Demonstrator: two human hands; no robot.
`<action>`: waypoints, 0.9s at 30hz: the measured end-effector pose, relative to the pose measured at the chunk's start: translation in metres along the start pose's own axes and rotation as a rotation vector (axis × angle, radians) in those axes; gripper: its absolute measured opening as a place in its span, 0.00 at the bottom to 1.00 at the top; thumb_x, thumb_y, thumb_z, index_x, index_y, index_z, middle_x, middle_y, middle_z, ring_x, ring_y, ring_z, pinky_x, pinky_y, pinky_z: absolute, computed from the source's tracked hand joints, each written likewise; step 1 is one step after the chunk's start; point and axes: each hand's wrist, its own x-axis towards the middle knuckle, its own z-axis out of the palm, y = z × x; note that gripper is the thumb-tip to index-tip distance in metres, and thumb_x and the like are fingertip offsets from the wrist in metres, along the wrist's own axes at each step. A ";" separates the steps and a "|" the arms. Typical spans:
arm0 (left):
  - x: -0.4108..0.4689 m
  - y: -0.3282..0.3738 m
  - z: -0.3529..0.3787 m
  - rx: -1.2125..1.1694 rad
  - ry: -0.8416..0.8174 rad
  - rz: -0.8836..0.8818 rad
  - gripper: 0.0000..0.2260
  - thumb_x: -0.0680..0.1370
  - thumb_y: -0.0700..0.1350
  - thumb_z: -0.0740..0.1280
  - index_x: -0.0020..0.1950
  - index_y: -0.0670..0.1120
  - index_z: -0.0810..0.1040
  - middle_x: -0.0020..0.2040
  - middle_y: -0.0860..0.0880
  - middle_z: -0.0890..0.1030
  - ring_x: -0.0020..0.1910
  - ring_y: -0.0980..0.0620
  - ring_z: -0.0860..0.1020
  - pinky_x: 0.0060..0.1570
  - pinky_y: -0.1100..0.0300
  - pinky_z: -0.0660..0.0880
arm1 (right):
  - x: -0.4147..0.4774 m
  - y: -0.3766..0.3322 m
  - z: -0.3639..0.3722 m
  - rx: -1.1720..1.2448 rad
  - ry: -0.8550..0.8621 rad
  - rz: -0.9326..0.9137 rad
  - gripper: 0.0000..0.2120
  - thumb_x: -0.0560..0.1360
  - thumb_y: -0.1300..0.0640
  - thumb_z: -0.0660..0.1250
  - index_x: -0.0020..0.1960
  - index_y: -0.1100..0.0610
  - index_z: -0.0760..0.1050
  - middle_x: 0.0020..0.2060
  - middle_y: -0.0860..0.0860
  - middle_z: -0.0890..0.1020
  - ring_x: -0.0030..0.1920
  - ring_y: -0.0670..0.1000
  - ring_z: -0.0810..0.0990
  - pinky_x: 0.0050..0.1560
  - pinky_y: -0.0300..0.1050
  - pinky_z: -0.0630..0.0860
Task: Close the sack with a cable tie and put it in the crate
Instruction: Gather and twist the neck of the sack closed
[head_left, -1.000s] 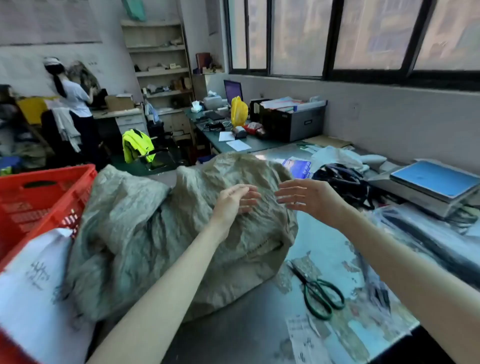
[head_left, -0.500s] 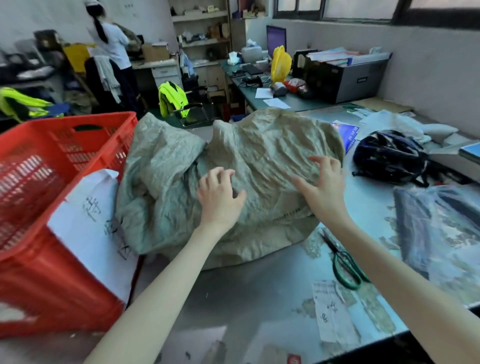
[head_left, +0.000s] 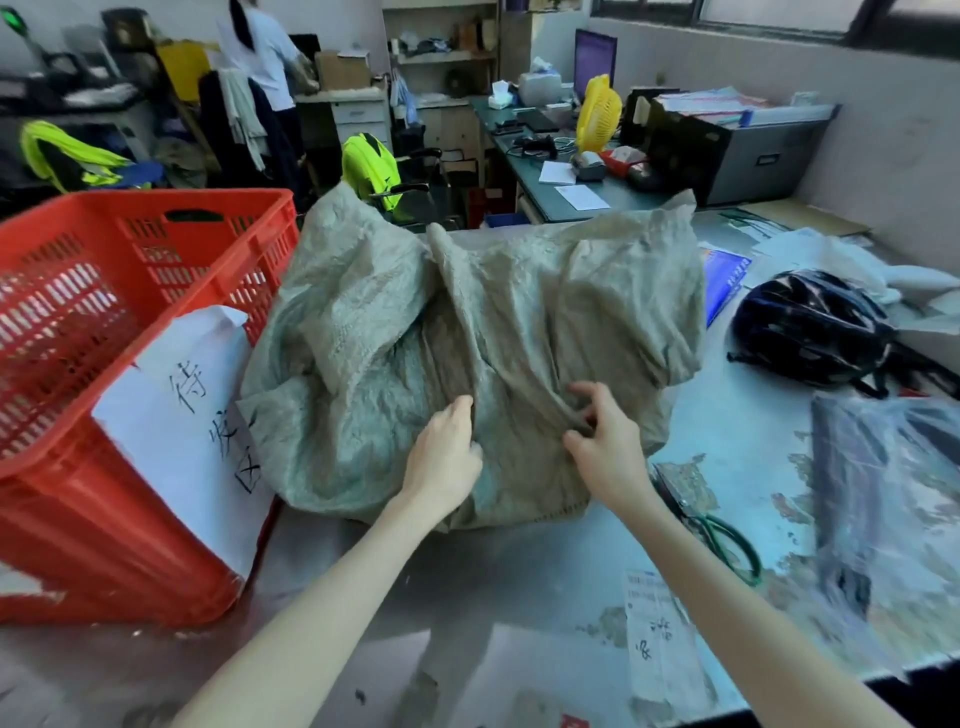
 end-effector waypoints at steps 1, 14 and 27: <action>-0.001 0.000 0.002 -0.026 -0.012 0.014 0.23 0.78 0.38 0.61 0.73 0.42 0.62 0.69 0.43 0.71 0.67 0.43 0.71 0.61 0.51 0.71 | -0.004 0.002 0.001 0.000 -0.009 -0.007 0.22 0.71 0.70 0.63 0.62 0.55 0.72 0.40 0.47 0.74 0.40 0.47 0.73 0.36 0.28 0.66; -0.061 -0.019 0.042 -0.061 -0.242 0.069 0.21 0.78 0.41 0.57 0.72 0.47 0.68 0.69 0.47 0.73 0.66 0.44 0.72 0.61 0.54 0.72 | -0.046 0.048 0.012 -0.158 -0.134 0.083 0.02 0.66 0.67 0.63 0.37 0.63 0.73 0.31 0.61 0.78 0.34 0.59 0.74 0.30 0.40 0.62; -0.136 -0.050 0.076 0.106 -0.801 -0.133 0.21 0.78 0.45 0.53 0.70 0.53 0.70 0.68 0.43 0.72 0.66 0.40 0.71 0.64 0.51 0.70 | -0.056 -0.031 0.002 0.077 0.081 -0.282 0.24 0.69 0.45 0.67 0.61 0.55 0.70 0.55 0.51 0.77 0.57 0.53 0.74 0.58 0.47 0.71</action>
